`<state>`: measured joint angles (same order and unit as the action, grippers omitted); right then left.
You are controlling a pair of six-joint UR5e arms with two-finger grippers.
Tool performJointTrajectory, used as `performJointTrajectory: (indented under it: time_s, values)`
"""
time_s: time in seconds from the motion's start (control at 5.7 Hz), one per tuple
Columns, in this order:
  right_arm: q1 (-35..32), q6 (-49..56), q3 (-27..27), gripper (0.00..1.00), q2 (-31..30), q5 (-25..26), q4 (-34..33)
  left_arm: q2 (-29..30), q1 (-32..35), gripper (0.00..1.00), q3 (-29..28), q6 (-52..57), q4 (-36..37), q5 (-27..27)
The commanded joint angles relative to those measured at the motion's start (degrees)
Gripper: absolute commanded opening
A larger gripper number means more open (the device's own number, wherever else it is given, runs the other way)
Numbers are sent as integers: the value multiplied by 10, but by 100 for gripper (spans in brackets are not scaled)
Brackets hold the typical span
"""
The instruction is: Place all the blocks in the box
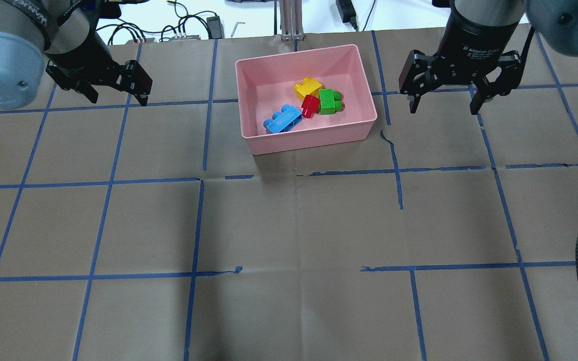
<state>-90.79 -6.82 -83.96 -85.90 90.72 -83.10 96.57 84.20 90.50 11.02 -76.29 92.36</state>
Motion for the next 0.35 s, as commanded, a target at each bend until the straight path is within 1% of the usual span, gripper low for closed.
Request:
performJointTrajectory:
  time_s: [0.0,0.18]
  values:
    - [0,0,3,99,0,-1,0,0,0,100,0,0,0,0]
    - [0,1,-1,99,0,2,1,0,0,100,2,0,0,0]
